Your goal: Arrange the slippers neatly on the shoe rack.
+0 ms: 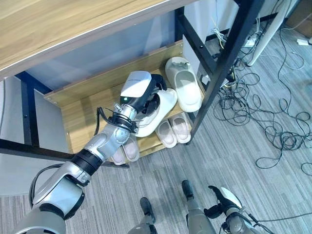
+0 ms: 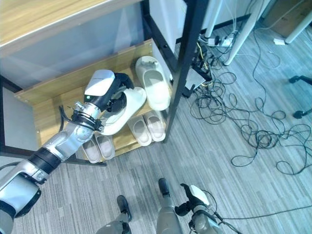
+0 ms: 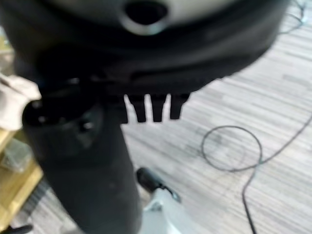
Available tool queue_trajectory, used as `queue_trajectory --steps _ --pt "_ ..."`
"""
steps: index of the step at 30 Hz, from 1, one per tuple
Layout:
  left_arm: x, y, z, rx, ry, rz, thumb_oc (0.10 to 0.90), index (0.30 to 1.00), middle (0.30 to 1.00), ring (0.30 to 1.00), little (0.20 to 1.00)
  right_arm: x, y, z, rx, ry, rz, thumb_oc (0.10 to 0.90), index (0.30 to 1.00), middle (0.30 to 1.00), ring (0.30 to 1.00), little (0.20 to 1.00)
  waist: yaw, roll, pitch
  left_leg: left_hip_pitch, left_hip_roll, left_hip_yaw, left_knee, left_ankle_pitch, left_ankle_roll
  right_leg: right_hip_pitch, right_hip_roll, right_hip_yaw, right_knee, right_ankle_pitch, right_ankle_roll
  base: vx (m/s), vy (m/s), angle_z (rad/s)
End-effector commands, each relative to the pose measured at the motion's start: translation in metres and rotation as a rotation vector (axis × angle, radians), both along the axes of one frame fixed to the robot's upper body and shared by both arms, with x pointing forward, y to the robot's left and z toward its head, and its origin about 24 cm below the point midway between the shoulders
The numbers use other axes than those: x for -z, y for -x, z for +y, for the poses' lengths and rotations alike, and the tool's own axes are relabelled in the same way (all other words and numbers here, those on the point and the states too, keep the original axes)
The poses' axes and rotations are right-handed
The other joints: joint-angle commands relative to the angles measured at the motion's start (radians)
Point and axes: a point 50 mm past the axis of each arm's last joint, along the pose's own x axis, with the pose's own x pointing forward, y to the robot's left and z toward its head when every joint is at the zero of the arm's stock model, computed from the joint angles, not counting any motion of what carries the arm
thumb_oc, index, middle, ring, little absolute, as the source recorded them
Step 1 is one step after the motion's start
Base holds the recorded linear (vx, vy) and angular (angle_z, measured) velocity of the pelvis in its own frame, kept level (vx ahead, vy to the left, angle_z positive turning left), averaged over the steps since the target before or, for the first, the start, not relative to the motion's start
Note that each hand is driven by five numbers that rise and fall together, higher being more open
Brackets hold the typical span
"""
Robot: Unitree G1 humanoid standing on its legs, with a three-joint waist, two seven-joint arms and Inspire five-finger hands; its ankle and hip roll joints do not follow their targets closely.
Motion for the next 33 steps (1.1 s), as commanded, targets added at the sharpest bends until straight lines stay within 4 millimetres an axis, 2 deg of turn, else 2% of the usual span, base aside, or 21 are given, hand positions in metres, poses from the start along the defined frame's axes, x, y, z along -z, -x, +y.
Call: queue_trajectory --steps 1,12,23,25,26,27,28,31,33 --pt "-0.083 -0.01 0.02 -0.095 0.102 -0.294 0.4 0.3 0.3 0.3 0.3 -0.005 0.012 -0.016 -0.019 0.031 -0.007 0.8 0.9 0.9 0.9 0.9 -0.01 0.002 -0.048 -0.033 -0.038 -0.042 0.003 -0.061 0.007 0.001 -0.005 -0.067 0.006 -0.084 0.059 0.03 -0.001 -0.18" --pt "-0.088 -0.023 0.039 -0.217 0.061 -0.273 0.4 0.3 0.3 0.3 0.3 -0.004 0.013 -0.013 -0.026 0.012 0.0 0.8 0.9 0.9 0.9 0.9 -0.013 0.009 -0.059 -0.02 -0.039 -0.052 0.003 -0.063 0.004 0.012 -0.003 -0.087 0.006 -0.094 0.053 0.01 -0.005 -0.04" --pt "-0.096 -0.034 0.043 -0.28 0.103 -0.254 0.4 0.3 0.3 0.3 0.3 -0.002 0.017 -0.014 -0.014 0.006 0.0 0.8 0.9 0.9 0.9 0.9 -0.023 0.01 -0.062 -0.031 -0.041 -0.067 0.003 -0.06 0.002 0.006 -0.007 -0.1 0.006 -0.097 0.045 0.0 0.0 0.0" --pt "-0.099 -0.035 0.04 -0.279 0.11 -0.259 0.466 0.399 0.399 0.399 0.399 -0.002 0.017 -0.014 -0.012 0.005 0.001 0.8 0.9 0.9 0.9 0.9 -0.026 0.008 -0.06 -0.036 -0.04 -0.069 0.003 -0.059 0.002 0.002 -0.008 -0.1 0.006 -0.096 0.044 0.0 0.0 0.0" --pt "-0.1 -0.036 0.038 -0.276 0.115 -0.257 0.659 0.688 0.688 0.688 0.688 -0.002 0.017 -0.014 -0.01 0.003 0.0 0.8 0.9 0.9 0.9 0.9 -0.027 0.009 -0.06 -0.037 -0.041 -0.07 0.003 -0.059 0.003 0.002 -0.008 -0.1 0.006 -0.096 0.043 0.0 0.0 0.0" --pt "-0.1 -0.036 0.038 -0.276 0.121 -0.255 0.712 0.768 0.768 0.768 0.768 -0.002 0.017 -0.014 -0.008 0.002 0.001 0.8 0.9 0.9 0.9 0.9 -0.027 0.009 -0.06 -0.038 -0.041 -0.07 0.003 -0.059 0.003 0.001 -0.008 -0.1 0.006 -0.096 0.043 0.0 0.0 0.0" --pt "-0.101 -0.037 0.036 -0.273 0.129 -0.255 0.8 0.9 0.9 0.9 0.9 -0.002 0.017 -0.014 -0.01 0.001 0.001 0.8 0.9 0.9 0.9 0.9 -0.028 0.009 -0.061 -0.038 -0.041 -0.07 0.003 -0.06 0.003 0.001 -0.008 -0.099 0.006 -0.096 0.043 0.0 0.0 0.0" --pt "-0.103 -0.037 0.032 -0.261 0.153 -0.256 0.8 0.9 0.9 0.9 0.9 -0.002 0.017 -0.013 -0.007 -0.002 -0.001 0.8 0.9 0.9 0.9 0.9 -0.03 0.009 -0.059 -0.039 -0.041 -0.07 0.003 -0.06 0.003 0.0 -0.009 -0.1 0.006 -0.096 0.042 0.0 0.0 0.0" --pt "-0.106 -0.037 0.021 -0.228 0.165 -0.256 0.8 0.9 0.9 0.9 0.9 -0.001 0.018 -0.013 -0.007 -0.005 0.003 0.8 0.9 0.9 0.9 0.9 -0.031 0.011 -0.059 -0.04 -0.042 -0.071 0.003 -0.06 0.004 -0.001 -0.01 -0.102 0.006 -0.097 0.041 0.0 0.0 0.0"
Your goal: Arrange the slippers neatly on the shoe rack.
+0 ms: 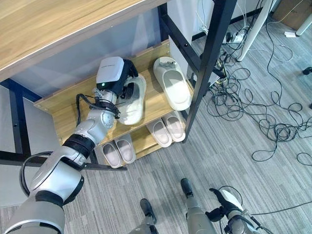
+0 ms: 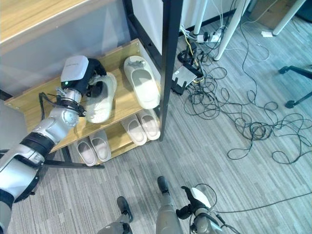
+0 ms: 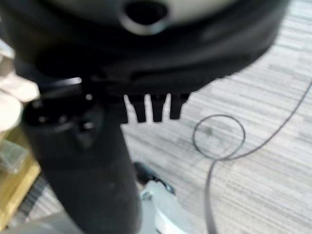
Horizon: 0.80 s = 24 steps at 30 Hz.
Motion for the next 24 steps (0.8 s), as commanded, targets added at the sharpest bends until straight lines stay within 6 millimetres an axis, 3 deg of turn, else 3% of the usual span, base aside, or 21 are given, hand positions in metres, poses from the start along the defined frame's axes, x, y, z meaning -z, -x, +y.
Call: queue_trajectory --steps 1,10,24 --pt "-0.088 -0.005 -0.011 -0.005 0.089 -0.276 0.8 0.9 0.9 0.9 0.9 -0.002 0.014 -0.012 0.0 0.01 -0.001 0.8 0.9 0.9 0.9 0.9 -0.007 0.003 -0.055 -0.032 -0.041 -0.085 0.003 -0.06 0.005 0.018 -0.009 -0.108 0.005 -0.115 0.049 0.0 0.0 0.0" --pt "-0.097 -0.003 -0.031 0.075 0.006 -0.273 0.8 0.9 0.9 0.9 0.9 -0.002 0.014 -0.012 -0.001 0.005 -0.003 0.8 0.9 0.9 0.9 0.9 0.0 0.01 -0.063 -0.026 -0.042 -0.092 0.003 -0.063 0.004 0.027 -0.008 -0.116 0.005 -0.121 0.047 0.0 0.0 0.0" --pt "-0.076 -0.004 -0.033 0.093 0.018 -0.207 0.8 0.9 0.9 0.9 0.9 0.001 0.016 -0.009 0.013 -0.001 0.007 0.8 0.9 0.9 0.9 0.9 0.023 0.002 -0.06 -0.024 -0.04 -0.113 0.003 -0.055 0.002 0.046 -0.005 -0.144 0.005 -0.133 0.037 -0.01 -0.014 0.04"
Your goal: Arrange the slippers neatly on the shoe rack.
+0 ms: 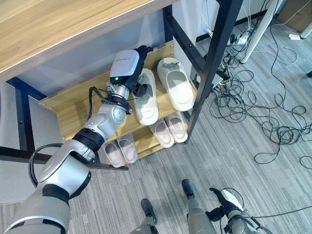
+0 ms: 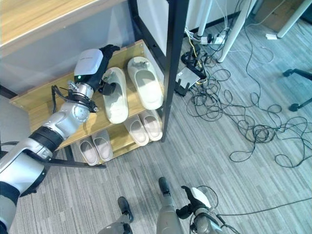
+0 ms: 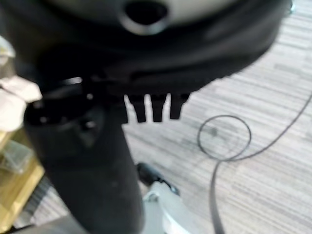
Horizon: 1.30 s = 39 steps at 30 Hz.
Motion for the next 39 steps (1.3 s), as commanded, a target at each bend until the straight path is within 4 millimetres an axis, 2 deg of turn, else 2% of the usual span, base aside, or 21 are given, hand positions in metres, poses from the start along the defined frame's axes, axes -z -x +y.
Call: queue_trajectory --steps 1,13,16,20,27,28,29,34,39 --pt "-0.063 0.0 -0.004 0.017 0.058 -0.195 0.8 0.9 0.9 0.9 0.9 0.001 0.016 -0.009 0.0 0.01 0.008 0.8 0.9 0.9 0.9 0.9 0.022 -0.004 -0.054 -0.024 -0.04 -0.089 0.003 -0.059 -0.001 0.032 -0.001 -0.122 0.005 -0.134 0.037 0.0 0.0 0.0" --pt "-0.044 0.011 -0.013 0.103 0.174 -0.172 0.8 0.9 0.9 0.9 0.9 0.002 0.014 -0.007 0.027 0.011 0.001 0.8 0.9 0.9 0.9 0.9 0.042 -0.013 -0.047 -0.021 -0.039 -0.105 0.003 -0.053 -0.001 0.045 0.0 -0.14 0.005 -0.138 0.031 -0.01 -0.011 0.06" --pt "-0.035 0.021 -0.017 0.166 0.286 -0.174 0.8 0.9 0.9 0.9 0.9 0.001 0.011 -0.006 0.042 0.015 -0.017 0.8 0.9 0.9 0.9 0.9 0.054 -0.019 -0.045 -0.022 -0.042 -0.113 0.003 -0.052 0.0 0.049 -0.001 -0.15 0.005 -0.139 0.03 -0.02 -0.015 0.08" --pt "-0.026 0.029 -0.012 0.191 0.421 -0.165 0.8 0.9 0.9 0.9 0.9 0.001 0.01 -0.005 0.054 0.013 -0.025 0.8 0.9 0.9 0.9 0.9 0.062 -0.025 -0.044 -0.021 -0.041 -0.116 0.003 -0.051 0.0 0.051 -0.002 -0.156 0.005 -0.14 0.027 -0.01 -0.008 0.1" --pt "0.017 0.047 0.005 0.223 0.825 -0.047 0.8 0.9 0.9 0.9 0.9 0.0 0.007 -0.001 0.053 0.009 -0.039 0.8 0.9 0.9 0.9 0.9 0.077 -0.032 -0.045 -0.014 -0.042 -0.119 0.003 -0.051 -0.001 0.063 0.001 -0.161 0.005 -0.143 0.021 0.0 0.003 0.02" --pt "0.018 0.048 0.005 0.223 0.826 -0.046 0.8 0.9 0.9 0.9 0.9 0.0 0.008 -0.001 0.052 0.01 -0.038 0.8 0.9 0.9 0.9 0.9 0.076 -0.032 -0.045 -0.014 -0.042 -0.119 0.003 -0.051 -0.001 0.063 0.001 -0.161 0.005 -0.143 0.021 0.0 0.012 0.04" --pt "0.029 0.051 0.01 0.236 0.921 -0.001 0.8 0.9 0.9 0.9 0.9 -0.001 0.007 -0.001 0.05 0.01 -0.042 0.8 0.9 0.9 0.9 0.9 0.08 -0.033 -0.047 -0.013 -0.041 -0.119 0.003 -0.05 -0.001 0.066 0.002 -0.163 0.005 -0.144 0.02 0.0 0.009 0.04" --pt "0.05 0.054 0.012 0.265 1.066 0.112 0.8 0.9 0.9 0.9 0.9 -0.003 0.005 -0.002 0.033 0.019 -0.047 0.8 0.9 0.9 0.9 0.9 0.08 -0.038 -0.054 -0.016 -0.041 -0.121 0.003 -0.051 0.0 0.065 0.004 -0.166 0.005 -0.144 0.017 0.0 0.004 0.07" --pt "0.064 0.054 0.003 0.275 1.119 0.194 0.8 0.9 0.9 0.9 0.9 -0.002 0.006 -0.001 0.029 0.028 -0.04 0.8 0.9 0.9 0.9 0.9 0.08 -0.044 -0.061 -0.024 -0.039 -0.124 0.003 -0.049 0.0 0.06 0.005 -0.169 0.005 -0.143 0.016 -0.01 -0.002 0.05"
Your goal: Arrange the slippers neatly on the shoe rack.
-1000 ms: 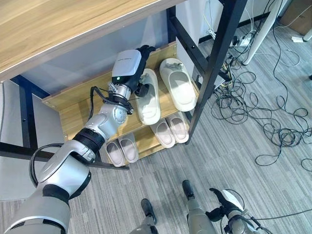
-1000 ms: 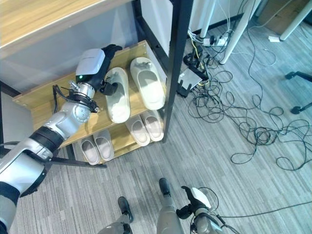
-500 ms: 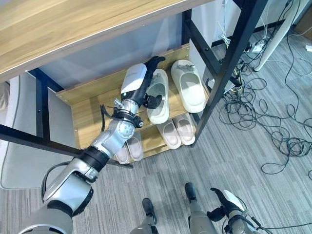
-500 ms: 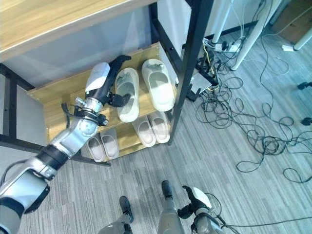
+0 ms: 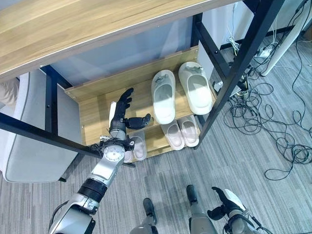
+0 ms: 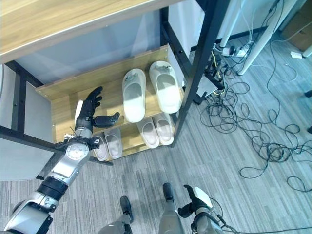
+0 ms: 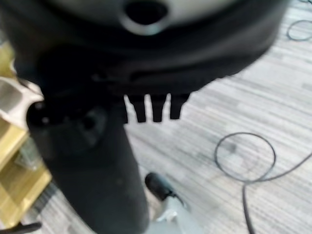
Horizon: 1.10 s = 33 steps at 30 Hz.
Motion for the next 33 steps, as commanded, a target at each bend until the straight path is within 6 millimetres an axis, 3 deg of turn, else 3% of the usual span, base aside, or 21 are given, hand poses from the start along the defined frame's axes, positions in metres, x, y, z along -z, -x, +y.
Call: queue_trajectory --steps 1,17,33 --pt "-0.048 -0.012 -0.01 0.058 0.067 -0.219 0.8 0.9 0.9 0.9 0.9 0.0 0.009 0.0 -0.008 0.01 -0.016 0.8 0.9 0.9 0.9 0.9 0.019 -0.044 -0.06 -0.03 -0.043 -0.043 0.003 -0.061 0.0 0.01 0.01 -0.088 0.006 -0.129 0.013 0.0 0.0 0.0" --pt "-0.024 -0.008 -0.055 0.193 0.058 -0.115 0.8 0.9 0.9 0.9 0.9 0.004 0.012 0.004 0.004 0.015 0.0 0.8 0.9 0.9 0.9 0.9 0.014 -0.043 -0.057 -0.039 -0.045 -0.038 0.003 -0.06 0.004 -0.006 0.007 -0.079 0.006 -0.123 0.01 0.0 0.0 0.0" --pt "-0.027 -0.005 -0.092 0.305 0.077 -0.113 0.8 0.9 0.9 0.9 0.9 0.005 0.014 0.002 0.0 0.036 0.008 0.8 0.9 0.9 0.9 0.9 -0.003 -0.039 -0.046 -0.031 -0.043 -0.026 0.003 -0.063 0.004 -0.009 0.006 -0.07 0.006 -0.124 0.011 0.0 0.0 0.0"
